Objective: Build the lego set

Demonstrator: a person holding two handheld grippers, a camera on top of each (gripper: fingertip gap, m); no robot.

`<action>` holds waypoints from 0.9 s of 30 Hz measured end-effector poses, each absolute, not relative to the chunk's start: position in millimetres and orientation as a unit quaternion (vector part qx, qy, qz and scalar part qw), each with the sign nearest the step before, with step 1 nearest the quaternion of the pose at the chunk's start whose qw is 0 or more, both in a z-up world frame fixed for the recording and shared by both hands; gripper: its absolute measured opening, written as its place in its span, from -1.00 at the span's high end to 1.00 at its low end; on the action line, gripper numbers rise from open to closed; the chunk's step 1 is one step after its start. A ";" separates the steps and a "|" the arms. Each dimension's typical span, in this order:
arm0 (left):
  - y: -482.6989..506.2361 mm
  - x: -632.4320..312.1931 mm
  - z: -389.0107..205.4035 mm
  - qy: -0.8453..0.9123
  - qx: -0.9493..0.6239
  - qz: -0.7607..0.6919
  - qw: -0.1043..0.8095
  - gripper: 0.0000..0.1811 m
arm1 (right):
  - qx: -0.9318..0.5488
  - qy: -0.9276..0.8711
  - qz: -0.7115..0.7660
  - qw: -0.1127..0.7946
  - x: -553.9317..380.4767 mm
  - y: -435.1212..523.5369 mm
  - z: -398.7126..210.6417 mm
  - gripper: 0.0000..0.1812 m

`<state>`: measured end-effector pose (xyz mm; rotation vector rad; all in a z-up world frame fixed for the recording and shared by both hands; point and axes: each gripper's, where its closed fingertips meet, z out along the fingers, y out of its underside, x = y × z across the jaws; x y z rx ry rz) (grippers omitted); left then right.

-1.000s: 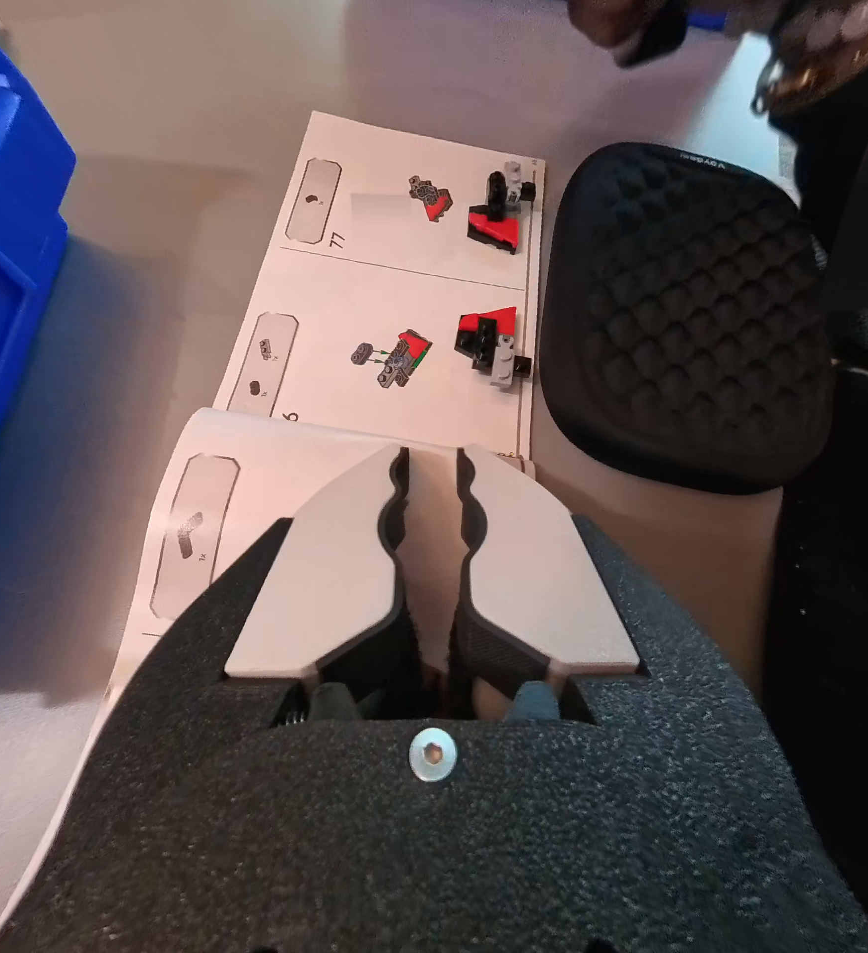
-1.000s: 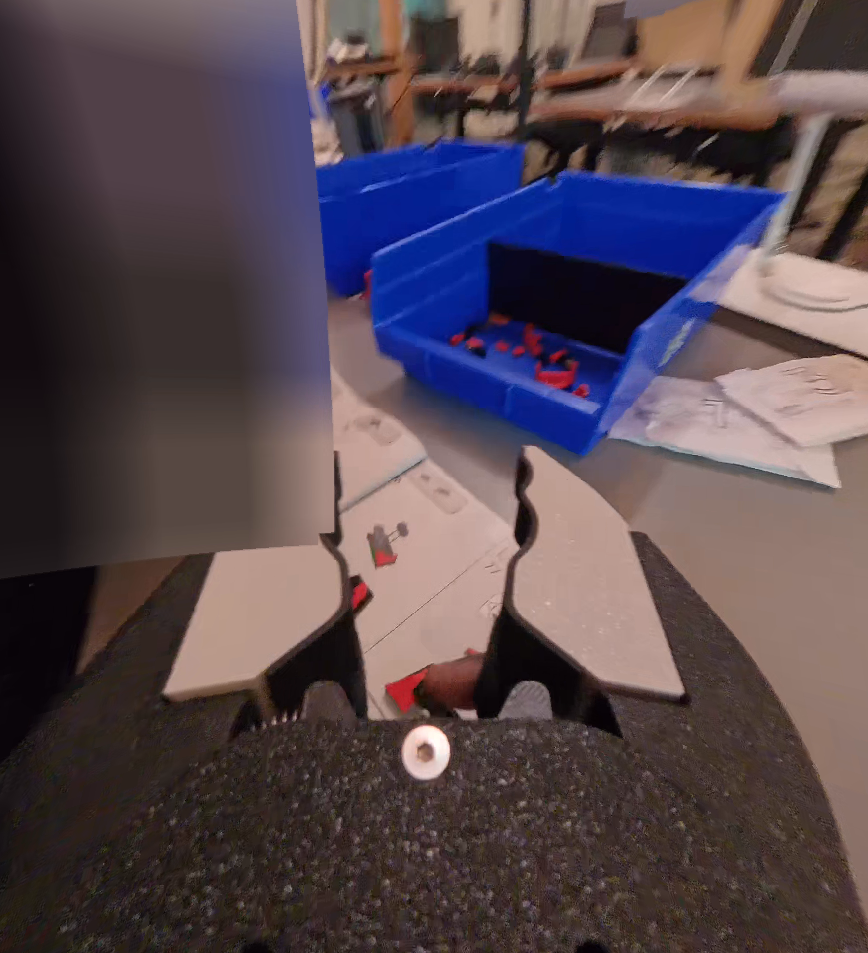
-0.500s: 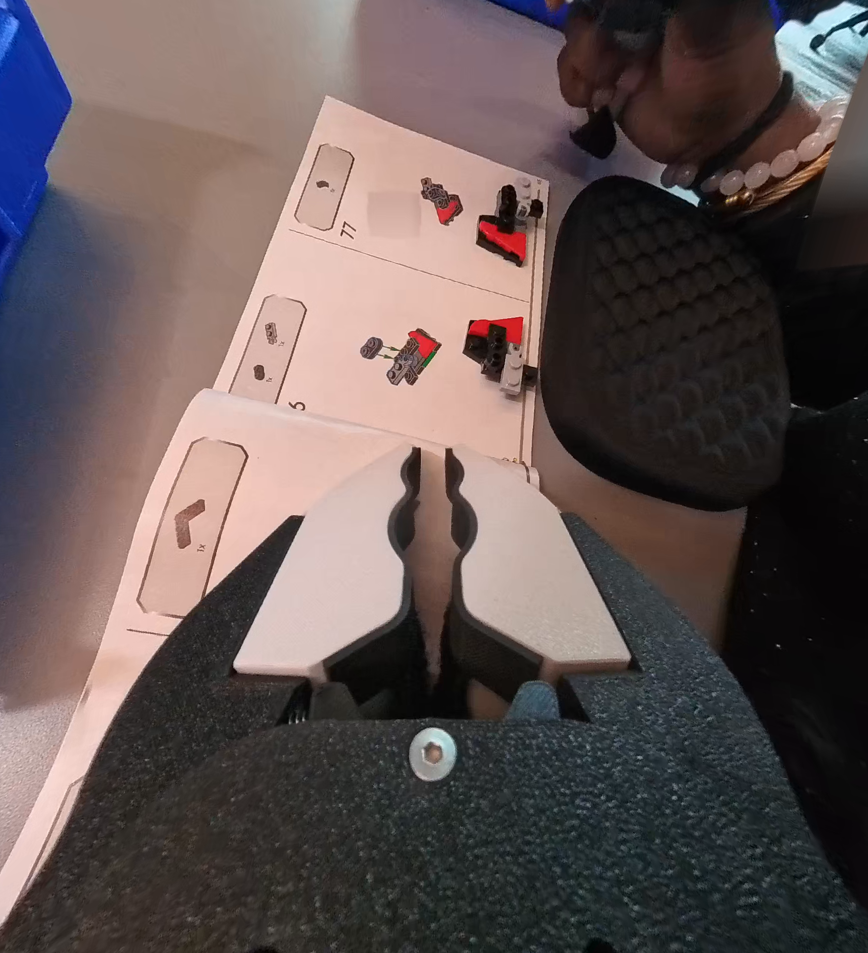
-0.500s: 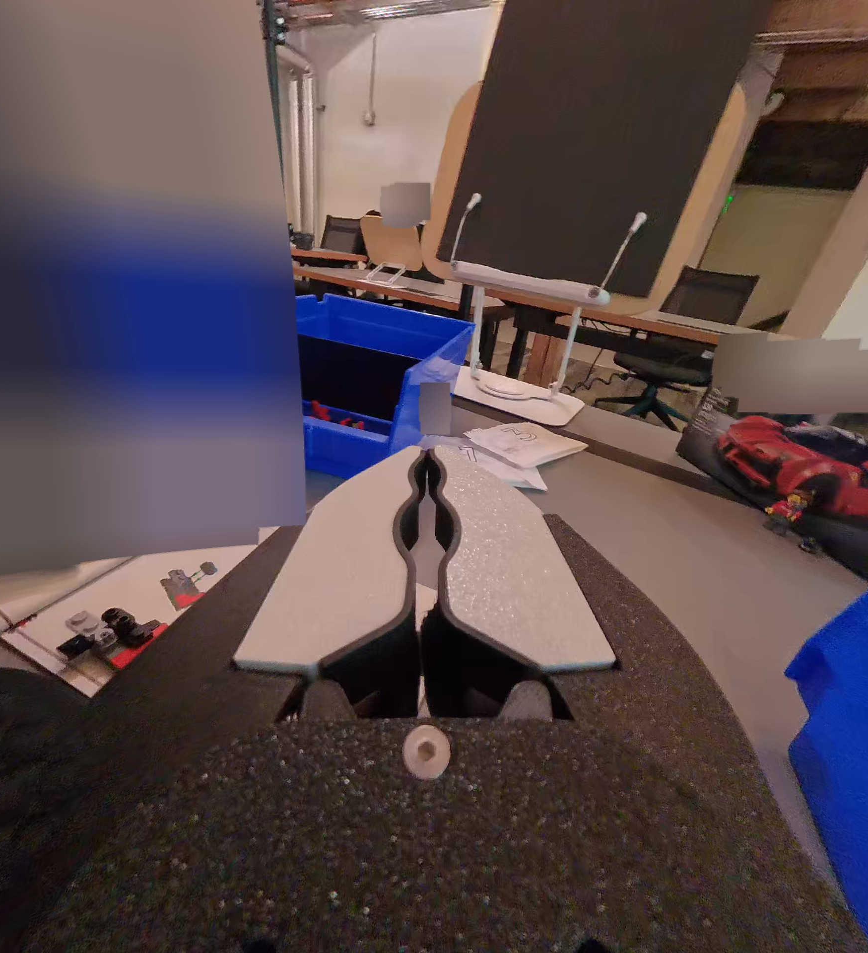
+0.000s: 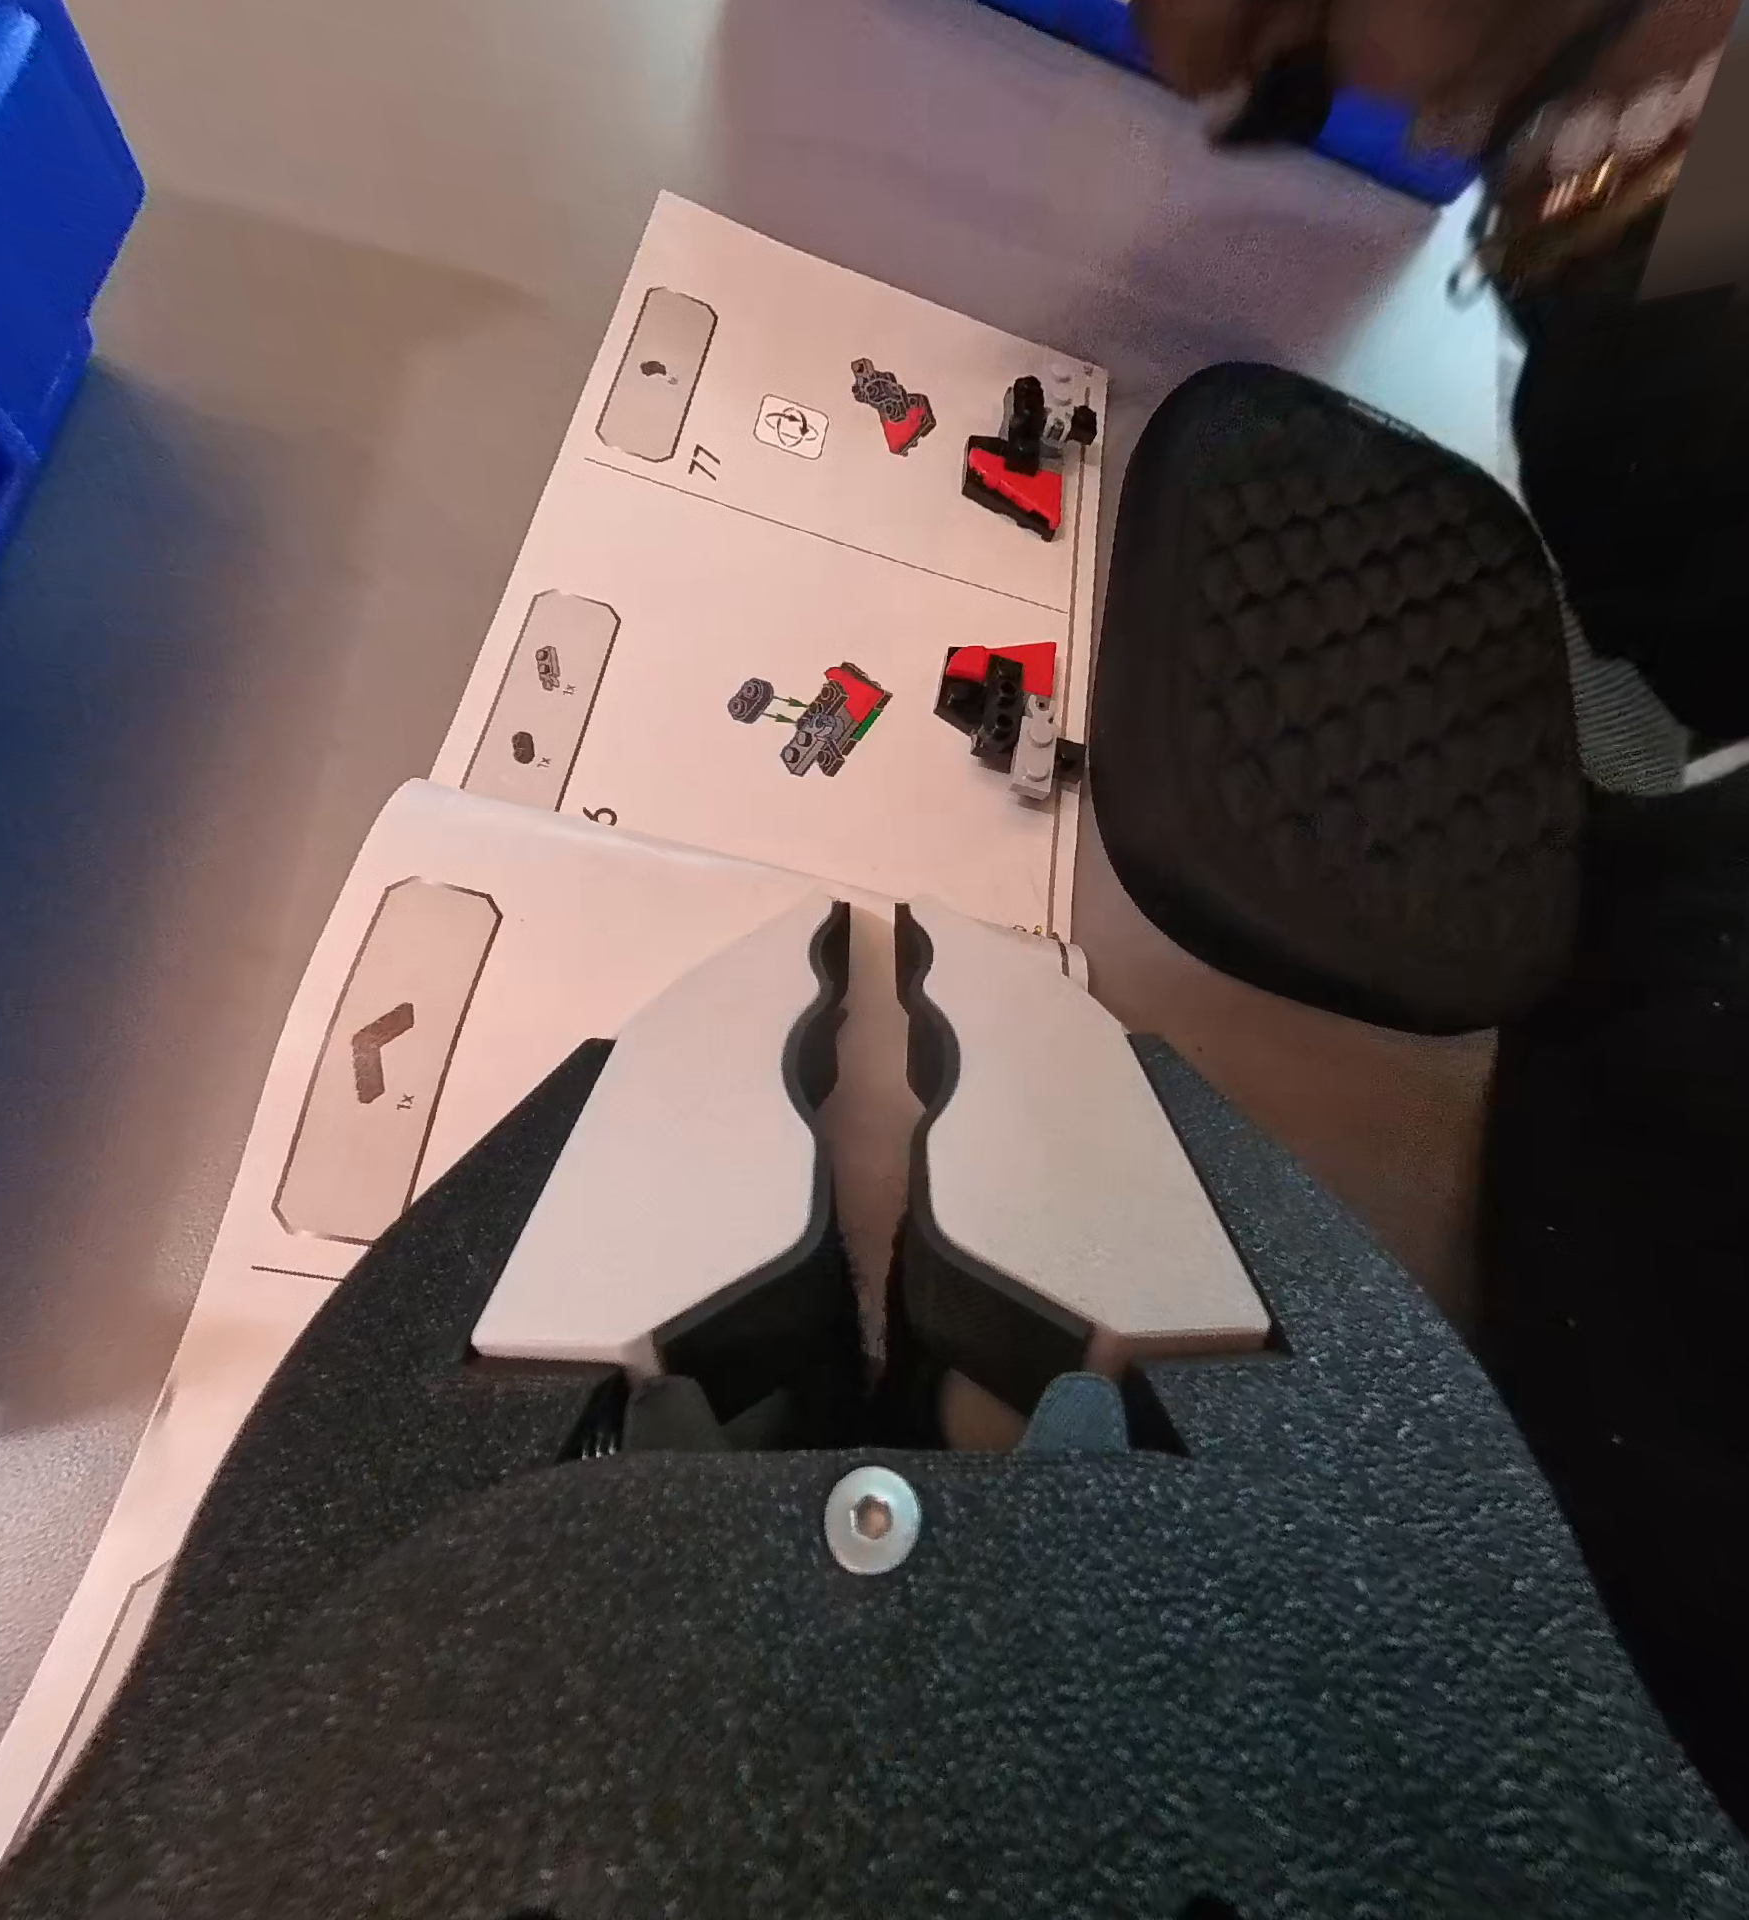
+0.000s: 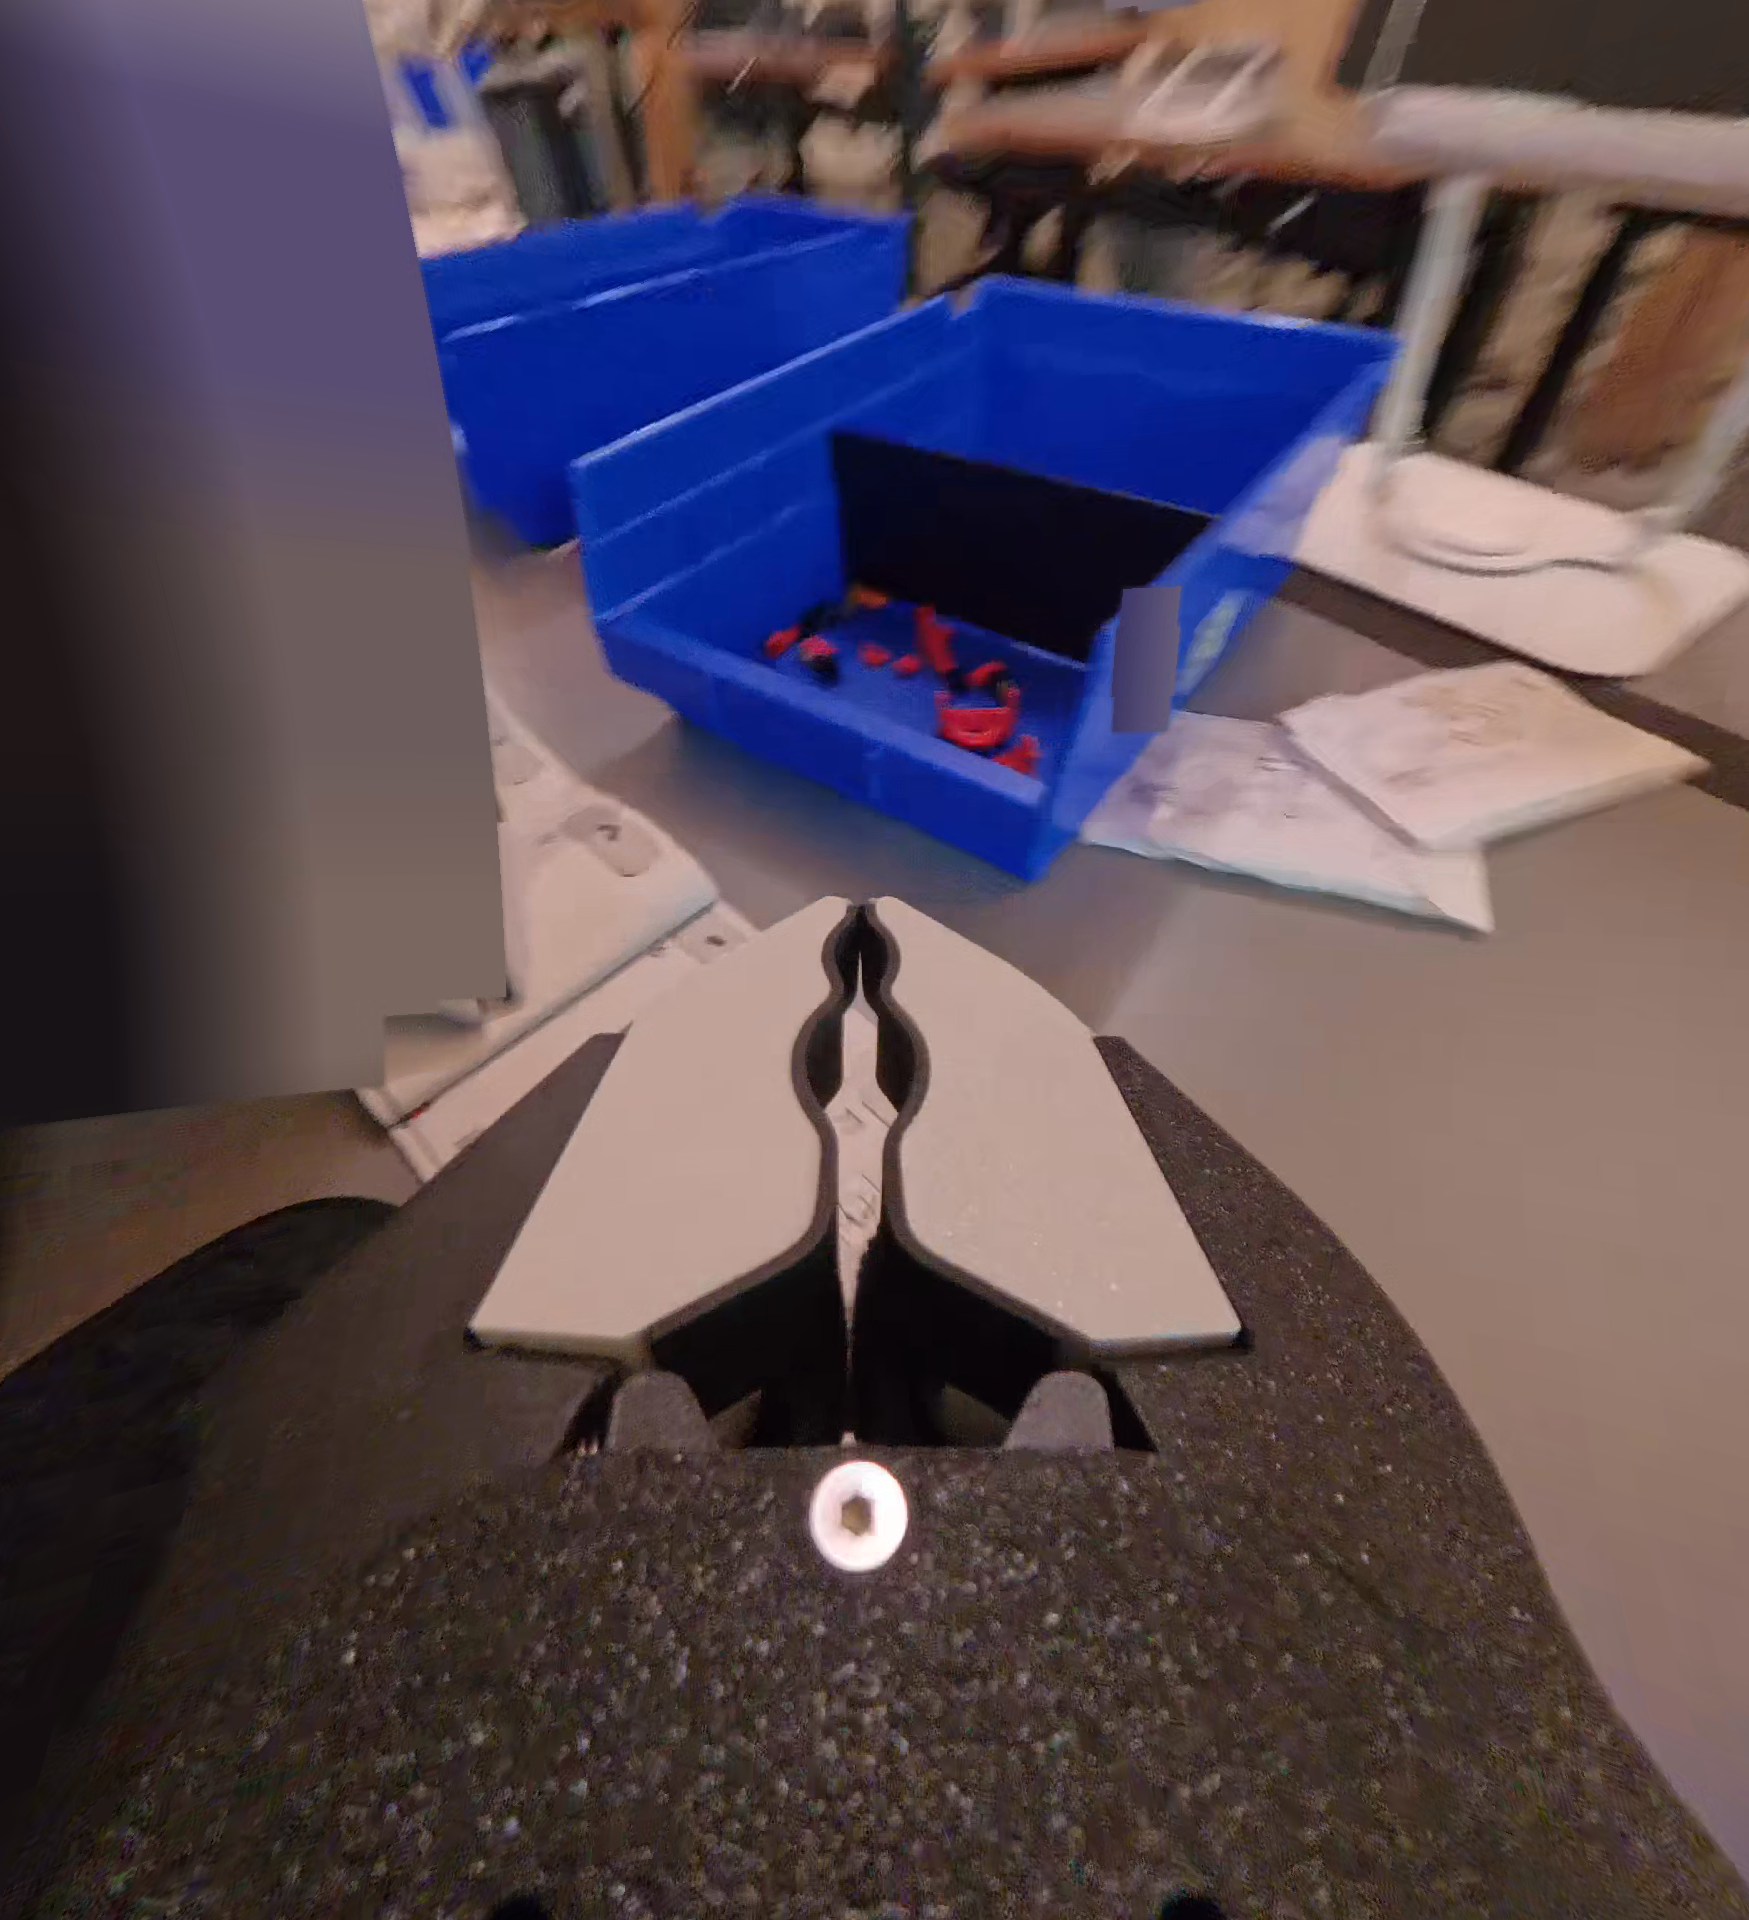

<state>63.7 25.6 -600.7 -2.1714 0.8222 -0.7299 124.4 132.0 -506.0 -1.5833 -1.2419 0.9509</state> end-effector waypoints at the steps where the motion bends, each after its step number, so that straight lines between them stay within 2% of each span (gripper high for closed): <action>1: 25.6 63.7 -600.7 0.317 -0.837 -0.281 0.347 0.92 | -0.633 -0.529 0.384 0.414 112.0 130.1 -497.2 1.00; 3: 25.6 63.7 -600.7 0.316 -0.837 -0.283 0.346 0.92 | -0.625 -0.570 0.369 0.386 83.7 136.0 -477.5 0.99; 5: 25.7 63.6 -600.7 0.315 -0.837 -0.284 0.346 0.92 | -0.607 -0.621 0.363 0.338 49.1 137.2 -468.1 0.79; 6: 25.8 63.6 -600.7 0.315 -0.837 -0.283 0.346 0.92 | -0.597 -0.652 0.357 0.303 31.2 136.6 -470.4 0.77; 12: 25.3 63.8 -600.6 0.320 -0.836 -0.277 0.350 0.91 | -0.510 -0.811 0.223 0.180 -66.5 157.2 -538.9 0.88; 15: 25.1 64.0 -600.4 0.320 -0.835 -0.279 0.350 0.91 | -0.504 -0.852 0.057 0.134 -68.9 202.3 -570.3 0.93; 18: 24.9 64.0 -600.4 0.320 -0.835 -0.280 0.350 0.91 | -0.511 -0.855 0.050 0.075 -70.1 204.9 -582.5 0.89; 27: 24.6 64.3 -600.2 0.322 -0.834 -0.279 0.351 0.90 | -0.485 -0.873 0.018 0.056 -84.8 210.5 -610.5 0.76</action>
